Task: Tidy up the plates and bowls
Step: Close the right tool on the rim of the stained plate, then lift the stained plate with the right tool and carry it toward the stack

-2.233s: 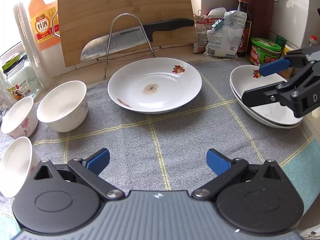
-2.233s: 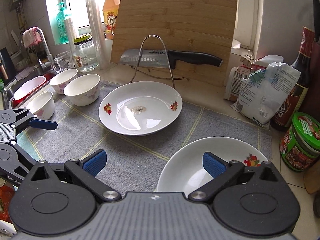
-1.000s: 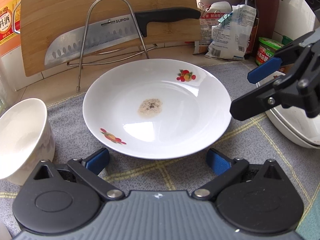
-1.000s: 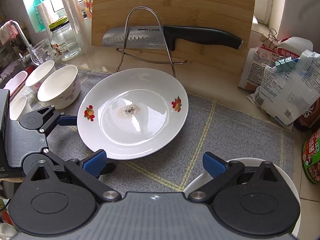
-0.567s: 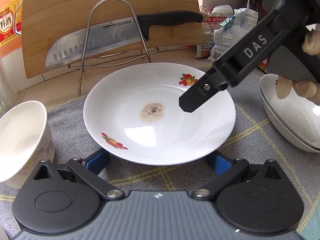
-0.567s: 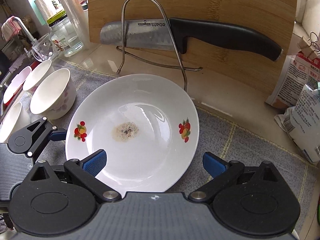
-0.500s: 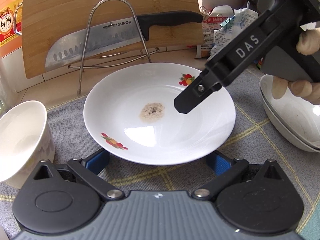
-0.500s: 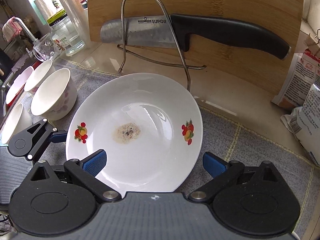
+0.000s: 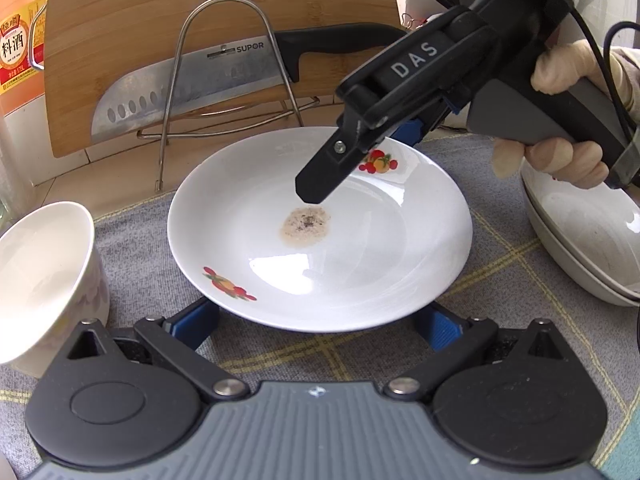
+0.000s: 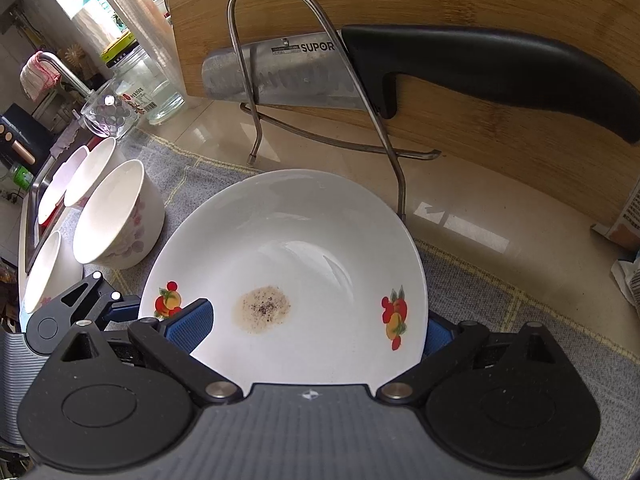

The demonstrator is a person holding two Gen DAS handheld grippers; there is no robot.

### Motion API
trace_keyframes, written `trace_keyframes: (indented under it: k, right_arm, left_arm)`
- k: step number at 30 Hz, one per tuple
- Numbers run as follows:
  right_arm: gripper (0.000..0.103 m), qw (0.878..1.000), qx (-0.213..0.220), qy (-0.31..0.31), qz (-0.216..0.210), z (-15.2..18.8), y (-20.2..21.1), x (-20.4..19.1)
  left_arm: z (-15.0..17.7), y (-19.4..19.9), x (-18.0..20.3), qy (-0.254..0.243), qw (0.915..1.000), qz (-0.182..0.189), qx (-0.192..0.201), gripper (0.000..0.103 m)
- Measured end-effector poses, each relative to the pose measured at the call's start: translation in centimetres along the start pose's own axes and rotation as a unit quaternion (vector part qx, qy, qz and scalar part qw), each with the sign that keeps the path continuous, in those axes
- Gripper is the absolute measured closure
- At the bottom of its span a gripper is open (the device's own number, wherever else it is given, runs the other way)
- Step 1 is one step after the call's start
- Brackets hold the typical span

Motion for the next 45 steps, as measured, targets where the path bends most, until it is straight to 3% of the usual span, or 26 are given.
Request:
trace_keyframes:
  k: [12,18,45]
  right_arm:
    - [0.000,1.000,-0.002,0.000,-0.023,-1.8,-1.0,0.4]
    - [0.000,0.999,-0.007,0.001,-0.032,-2.0,-1.1,0.4]
    - [0.000,0.999,-0.014,0.011,-0.039,-3.4,-1.4,0.2]
  left_arm:
    - [0.0,0.5,0.2,-0.008,1.0000,0.002,-0.001,0.000]
    - [-0.1,0.8,0.8,-0.041,0.9991,-0.005,0.008,0.000]
    - [0.5,2.3,1.0,-0.041,0.9991,0.001,0.013,0.000]
Point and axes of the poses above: each gripper's, at about its wrist camera, not at the fingertips, and y roughly against the way its jaws point, x to its right, z to its underside, the point moved 6 cm from there along -y, roughly the way its jaws point, and after that the axes turned 4 degrees about x, right-handed, at the moved point
